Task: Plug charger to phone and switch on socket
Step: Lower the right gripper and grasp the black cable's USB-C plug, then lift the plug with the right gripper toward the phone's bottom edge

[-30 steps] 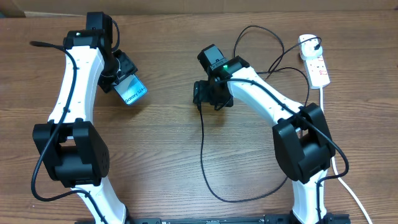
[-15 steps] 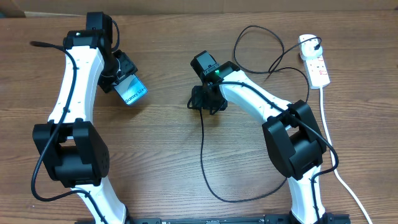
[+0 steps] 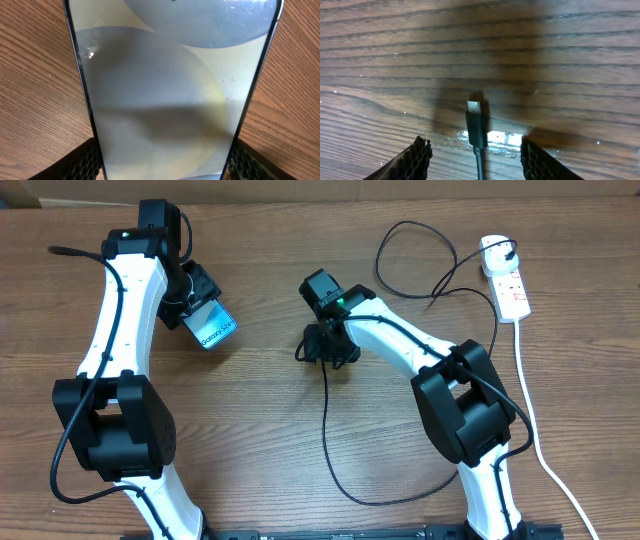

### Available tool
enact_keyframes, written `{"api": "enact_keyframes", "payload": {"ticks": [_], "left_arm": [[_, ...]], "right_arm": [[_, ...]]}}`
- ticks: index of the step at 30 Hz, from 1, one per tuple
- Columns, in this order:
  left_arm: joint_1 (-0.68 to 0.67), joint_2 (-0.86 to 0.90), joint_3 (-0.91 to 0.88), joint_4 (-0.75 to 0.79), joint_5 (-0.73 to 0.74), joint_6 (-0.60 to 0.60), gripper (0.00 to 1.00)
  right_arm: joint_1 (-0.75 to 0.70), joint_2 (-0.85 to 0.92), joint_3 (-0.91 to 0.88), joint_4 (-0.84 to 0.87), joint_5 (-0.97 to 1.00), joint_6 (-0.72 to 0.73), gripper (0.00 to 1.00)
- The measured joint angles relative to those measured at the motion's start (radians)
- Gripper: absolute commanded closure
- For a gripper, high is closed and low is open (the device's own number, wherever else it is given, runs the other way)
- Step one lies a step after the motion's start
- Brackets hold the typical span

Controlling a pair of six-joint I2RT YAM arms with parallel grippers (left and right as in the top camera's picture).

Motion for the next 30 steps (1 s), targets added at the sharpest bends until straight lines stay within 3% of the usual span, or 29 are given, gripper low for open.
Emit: {"api": "enact_keyframes", "payload": {"ticks": [4,10,19,24,30], "left_arm": [[0.000,0.000,0.000,-0.005,0.001,0.000,0.49],[0.000,0.000,0.000,-0.005,0.028,0.000,0.49],[0.000,0.000,0.000,-0.005,0.096,-0.001,0.49],[0.000,0.000,0.000,0.001,0.262,-0.025,0.49],[0.000,0.000,0.000,0.003,0.449,-0.144,0.49]], "right_arm": [[0.000,0.000,0.000,-0.003,0.000,0.001,0.31],[-0.027,0.000,0.036,-0.097,-0.006,-0.007,0.03],[-0.133,-0.017,0.193,-0.199,-0.169,-0.040,0.00],[-0.153,-0.076,0.209,-0.147,-0.383,-0.050,0.00],[-0.172,-0.098,0.219,-0.060,-0.620,-0.008,0.00]]}}
